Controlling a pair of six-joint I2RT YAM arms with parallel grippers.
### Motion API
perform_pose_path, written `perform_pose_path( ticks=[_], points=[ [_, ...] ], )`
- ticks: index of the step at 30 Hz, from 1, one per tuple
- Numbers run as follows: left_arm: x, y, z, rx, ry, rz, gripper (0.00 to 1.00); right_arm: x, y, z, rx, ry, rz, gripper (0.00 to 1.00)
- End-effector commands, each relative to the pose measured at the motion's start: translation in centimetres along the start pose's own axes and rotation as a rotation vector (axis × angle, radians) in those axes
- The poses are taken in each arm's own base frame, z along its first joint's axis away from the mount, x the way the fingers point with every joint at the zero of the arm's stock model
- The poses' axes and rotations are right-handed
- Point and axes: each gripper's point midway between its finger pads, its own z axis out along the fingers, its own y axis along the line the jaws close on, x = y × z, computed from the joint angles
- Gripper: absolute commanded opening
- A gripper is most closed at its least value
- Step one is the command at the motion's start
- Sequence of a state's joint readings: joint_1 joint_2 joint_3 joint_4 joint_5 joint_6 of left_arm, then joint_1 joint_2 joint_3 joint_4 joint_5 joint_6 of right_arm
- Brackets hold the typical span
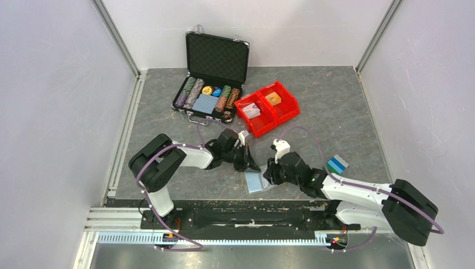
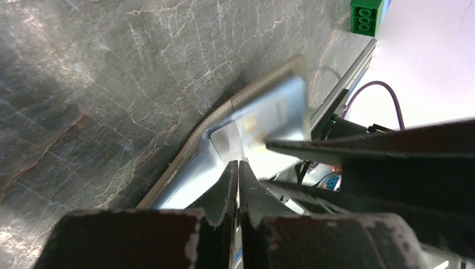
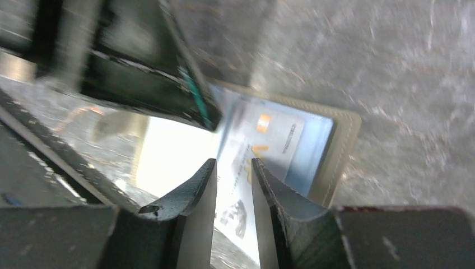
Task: Take the credit cards out of the card holder
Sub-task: Open the card holder at the center of the board, then remove the credit card from the card holder.
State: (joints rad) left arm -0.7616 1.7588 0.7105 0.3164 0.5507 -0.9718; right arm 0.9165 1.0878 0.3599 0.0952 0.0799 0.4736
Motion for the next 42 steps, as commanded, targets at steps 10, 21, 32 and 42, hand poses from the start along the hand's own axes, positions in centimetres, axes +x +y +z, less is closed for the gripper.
perform_pose_path(
  ticks=[10, 21, 32, 42],
  points=[
    [0.7, 0.9, -0.7, -0.031, -0.037, 0.04, 0.2, 4.1, -3.7, 0.3, 0.075, 0.03, 0.093, 0.27],
    [1.1, 1.6, 0.5, -0.054, -0.047, 0.049, 0.23, 3.4, -3.4, 0.0, 0.034, -0.003, 0.152, 0.32],
    [0.1, 3.4, -1.0, -0.209, -0.112, 0.074, 0.22, 1.3, -3.8, 0.2, 0.092, -0.003, 0.086, 0.36],
    [-0.8, 2.3, -0.9, -0.204, -0.122, 0.09, 0.22, 3.8, -5.2, -0.1, 0.132, 0.027, 0.119, 0.3]
  ],
)
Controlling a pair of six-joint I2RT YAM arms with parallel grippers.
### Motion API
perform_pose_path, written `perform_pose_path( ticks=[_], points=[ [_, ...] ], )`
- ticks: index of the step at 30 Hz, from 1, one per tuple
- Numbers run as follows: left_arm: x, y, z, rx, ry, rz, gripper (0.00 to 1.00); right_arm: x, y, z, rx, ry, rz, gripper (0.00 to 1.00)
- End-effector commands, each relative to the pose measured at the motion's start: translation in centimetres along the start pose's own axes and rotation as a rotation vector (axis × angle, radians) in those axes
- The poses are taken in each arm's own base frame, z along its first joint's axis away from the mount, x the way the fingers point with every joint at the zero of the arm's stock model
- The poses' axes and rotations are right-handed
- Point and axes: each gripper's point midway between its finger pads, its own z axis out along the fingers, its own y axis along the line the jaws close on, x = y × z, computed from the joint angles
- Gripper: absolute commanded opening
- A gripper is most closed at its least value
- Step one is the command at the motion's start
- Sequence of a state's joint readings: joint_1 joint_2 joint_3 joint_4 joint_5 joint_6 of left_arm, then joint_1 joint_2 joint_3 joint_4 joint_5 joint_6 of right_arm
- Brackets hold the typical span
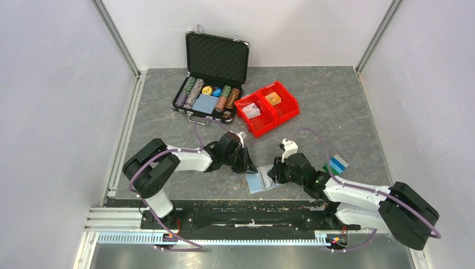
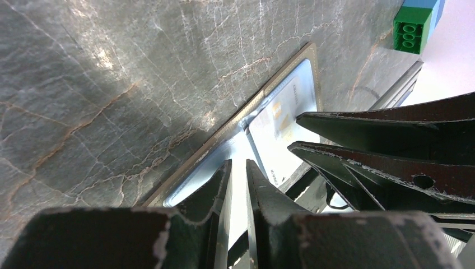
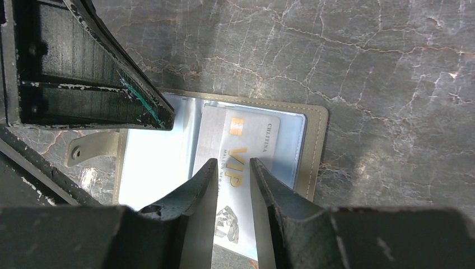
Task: Take the credit cards out of the card holder
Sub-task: Remove the credit card from the card holder.
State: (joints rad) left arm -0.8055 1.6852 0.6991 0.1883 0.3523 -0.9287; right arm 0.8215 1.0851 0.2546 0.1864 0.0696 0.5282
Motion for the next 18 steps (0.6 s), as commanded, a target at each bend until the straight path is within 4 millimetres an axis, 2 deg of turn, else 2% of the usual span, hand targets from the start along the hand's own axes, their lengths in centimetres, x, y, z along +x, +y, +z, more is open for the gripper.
perform_pose_path(
  ticks=[1, 10, 18],
  points=[
    [-0.77, 0.49, -0.14, -0.045, -0.035, 0.047, 0.22, 2.25, -2.17, -0.34, 0.071, 0.041, 0.012, 0.3],
    [-1.08, 0.82, -0.17, -0.072, -0.047, 0.042, 0.22, 2.27, -2.79, -0.48, 0.085, 0.025, 0.036, 0.28],
    [-1.6, -0.02, -0.67, -0.068, -0.063, 0.042, 0.22, 2.26, -3.14, -0.64, 0.094, 0.023, 0.039, 0.27]
  ],
)
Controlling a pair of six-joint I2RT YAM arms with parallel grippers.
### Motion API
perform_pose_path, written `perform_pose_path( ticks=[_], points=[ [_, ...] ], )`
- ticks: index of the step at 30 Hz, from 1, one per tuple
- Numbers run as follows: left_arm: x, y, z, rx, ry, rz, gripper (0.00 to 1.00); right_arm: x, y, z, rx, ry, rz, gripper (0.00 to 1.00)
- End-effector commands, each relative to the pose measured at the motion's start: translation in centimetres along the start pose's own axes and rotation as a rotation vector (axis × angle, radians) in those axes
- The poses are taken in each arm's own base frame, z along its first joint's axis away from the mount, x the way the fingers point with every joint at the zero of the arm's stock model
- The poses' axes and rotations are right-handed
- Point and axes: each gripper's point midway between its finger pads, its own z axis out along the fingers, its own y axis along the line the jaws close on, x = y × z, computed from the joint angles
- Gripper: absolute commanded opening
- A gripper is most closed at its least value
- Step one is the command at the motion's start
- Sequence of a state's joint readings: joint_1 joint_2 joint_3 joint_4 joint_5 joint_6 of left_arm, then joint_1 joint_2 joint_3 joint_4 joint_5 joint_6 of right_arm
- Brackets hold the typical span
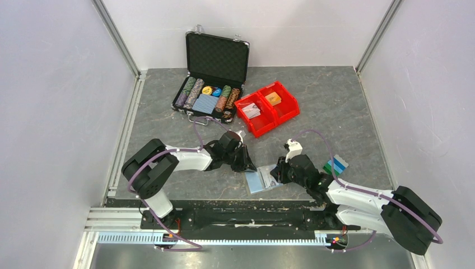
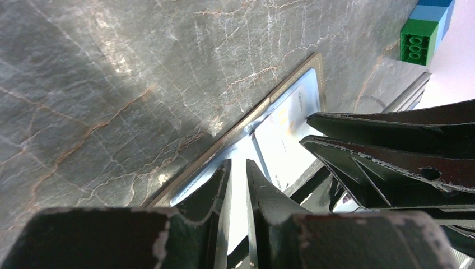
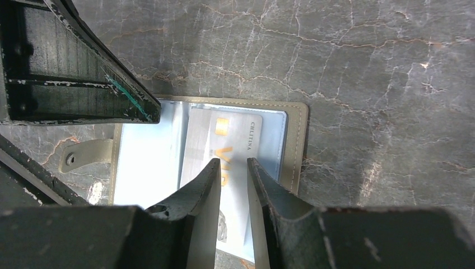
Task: Take the credit cards out of the card holder
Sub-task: Remove the credit card from the card holder.
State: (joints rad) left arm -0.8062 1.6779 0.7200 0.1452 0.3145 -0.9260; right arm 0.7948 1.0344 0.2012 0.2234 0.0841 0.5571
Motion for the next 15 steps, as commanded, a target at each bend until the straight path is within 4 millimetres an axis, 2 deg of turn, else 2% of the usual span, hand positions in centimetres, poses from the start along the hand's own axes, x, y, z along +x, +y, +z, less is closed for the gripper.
perform_pose_path(
  ticks=[1, 7, 10, 15],
  points=[
    [-1.1, -0.5, -0.6, -0.024, -0.04, 0.04, 0.22, 2.4, -2.4, -0.4, 0.083, 0.069, -0.012, 0.27],
    [-1.3, -3.3, -1.1, 0.035, -0.05, 0.045, 0.26, 3.0, -2.8, -0.4, 0.092, 0.084, -0.007, 0.26],
    [-1.0, -4.1, -0.7, 0.051, -0.045, 0.048, 0.28, 3.4, -3.0, -0.5, 0.094, 0.086, 0.001, 0.26],
    [-0.5, -3.4, 0.4, 0.035, -0.045, 0.013, 0.32, 3.5, -3.0, -0.5, 0.086, 0.084, 0.006, 0.26]
  ],
)
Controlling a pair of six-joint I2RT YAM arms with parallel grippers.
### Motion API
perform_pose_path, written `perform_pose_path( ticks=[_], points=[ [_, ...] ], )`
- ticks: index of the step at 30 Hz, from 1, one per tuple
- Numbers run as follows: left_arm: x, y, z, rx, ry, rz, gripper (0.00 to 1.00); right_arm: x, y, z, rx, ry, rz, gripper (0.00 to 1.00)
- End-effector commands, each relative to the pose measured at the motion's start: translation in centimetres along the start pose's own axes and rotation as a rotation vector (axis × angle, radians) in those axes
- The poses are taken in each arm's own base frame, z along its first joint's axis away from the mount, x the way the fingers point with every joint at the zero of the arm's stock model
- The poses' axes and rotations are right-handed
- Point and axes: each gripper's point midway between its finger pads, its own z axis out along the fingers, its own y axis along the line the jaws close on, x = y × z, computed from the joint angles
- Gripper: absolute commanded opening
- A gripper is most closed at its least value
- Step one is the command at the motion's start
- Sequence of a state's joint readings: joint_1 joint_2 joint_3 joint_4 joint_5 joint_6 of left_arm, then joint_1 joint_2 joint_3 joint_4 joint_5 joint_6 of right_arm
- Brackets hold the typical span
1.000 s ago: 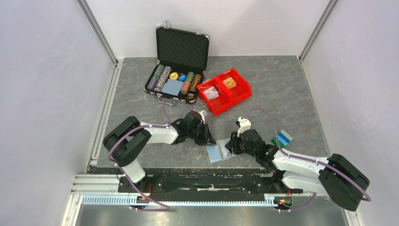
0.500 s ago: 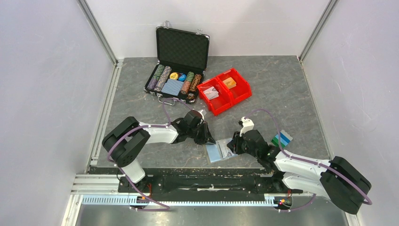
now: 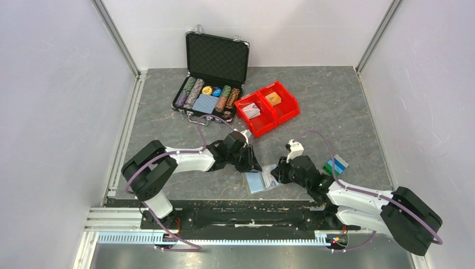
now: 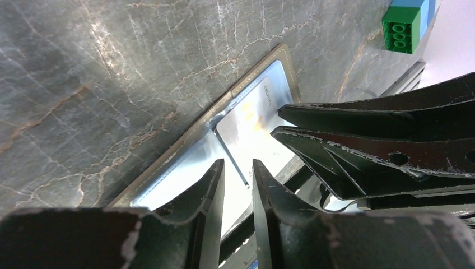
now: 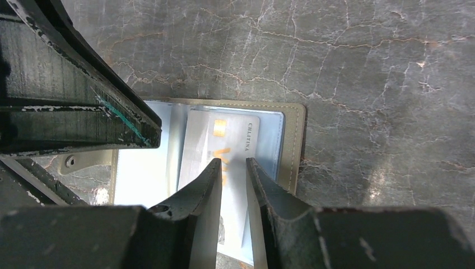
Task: Take the credit cards out of the card holder
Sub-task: Remove the credit card from the card holder.
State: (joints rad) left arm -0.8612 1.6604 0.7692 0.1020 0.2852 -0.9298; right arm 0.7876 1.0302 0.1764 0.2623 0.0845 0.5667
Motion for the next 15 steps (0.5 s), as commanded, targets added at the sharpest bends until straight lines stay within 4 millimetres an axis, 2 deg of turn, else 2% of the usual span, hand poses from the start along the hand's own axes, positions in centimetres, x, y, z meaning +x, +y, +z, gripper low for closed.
perform_pose_path(
  ticks=[1, 8, 15],
  points=[
    [-1.0, -1.0, 0.6, 0.025, -0.049, -0.036, 0.33, 3.3, -2.8, -0.6, 0.09, 0.1, -0.01, 0.26],
    [-0.9, -0.2, 2.0, 0.003, -0.057, -0.073, 0.36, 3.4, -2.8, -0.7, 0.088, 0.097, -0.009, 0.25],
    [-0.4, 1.2, 2.1, -0.061, -0.062, -0.104, 0.39, 3.5, -3.0, -0.7, 0.09, 0.097, -0.007, 0.25]
  ],
)
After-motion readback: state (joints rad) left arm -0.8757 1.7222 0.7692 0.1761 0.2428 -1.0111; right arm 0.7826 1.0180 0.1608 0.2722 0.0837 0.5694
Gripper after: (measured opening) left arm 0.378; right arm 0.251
